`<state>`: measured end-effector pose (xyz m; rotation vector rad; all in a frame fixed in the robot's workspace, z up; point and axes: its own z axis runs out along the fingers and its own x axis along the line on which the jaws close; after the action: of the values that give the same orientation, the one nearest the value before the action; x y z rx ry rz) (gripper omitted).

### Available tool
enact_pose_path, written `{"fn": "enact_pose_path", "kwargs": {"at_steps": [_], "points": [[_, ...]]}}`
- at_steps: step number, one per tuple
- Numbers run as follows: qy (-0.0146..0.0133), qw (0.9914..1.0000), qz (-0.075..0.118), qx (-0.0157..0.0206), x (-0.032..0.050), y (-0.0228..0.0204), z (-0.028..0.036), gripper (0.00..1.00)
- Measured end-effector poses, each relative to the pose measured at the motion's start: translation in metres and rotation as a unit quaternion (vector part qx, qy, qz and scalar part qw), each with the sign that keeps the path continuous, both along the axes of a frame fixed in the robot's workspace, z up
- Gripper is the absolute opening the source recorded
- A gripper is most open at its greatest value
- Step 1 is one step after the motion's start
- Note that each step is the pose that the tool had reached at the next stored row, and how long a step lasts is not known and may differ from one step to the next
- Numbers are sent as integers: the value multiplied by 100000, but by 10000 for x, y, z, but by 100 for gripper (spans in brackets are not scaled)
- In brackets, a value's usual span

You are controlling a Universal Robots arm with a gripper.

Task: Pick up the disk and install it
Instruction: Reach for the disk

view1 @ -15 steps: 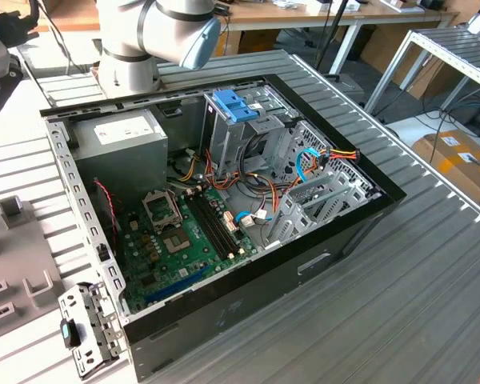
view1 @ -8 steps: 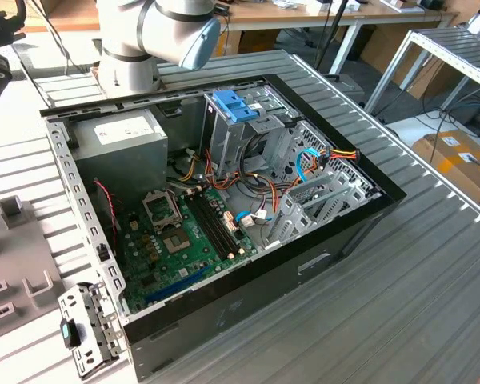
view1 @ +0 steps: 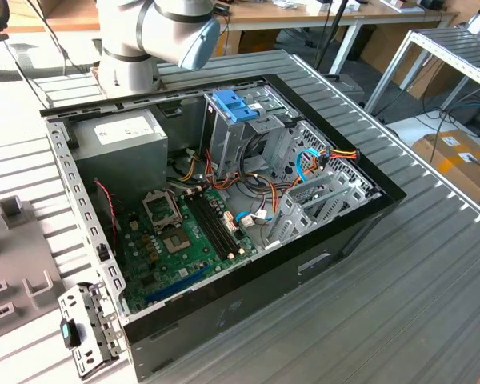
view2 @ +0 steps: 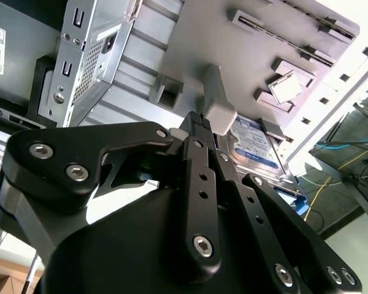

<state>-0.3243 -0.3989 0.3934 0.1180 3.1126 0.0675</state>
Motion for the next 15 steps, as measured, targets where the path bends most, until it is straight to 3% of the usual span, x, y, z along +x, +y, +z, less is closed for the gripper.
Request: {"fn": "enact_pose_path", "kwargs": {"at_steps": [15], "points": [[-1,100000,-1,2,-185,0,0,11]]}}
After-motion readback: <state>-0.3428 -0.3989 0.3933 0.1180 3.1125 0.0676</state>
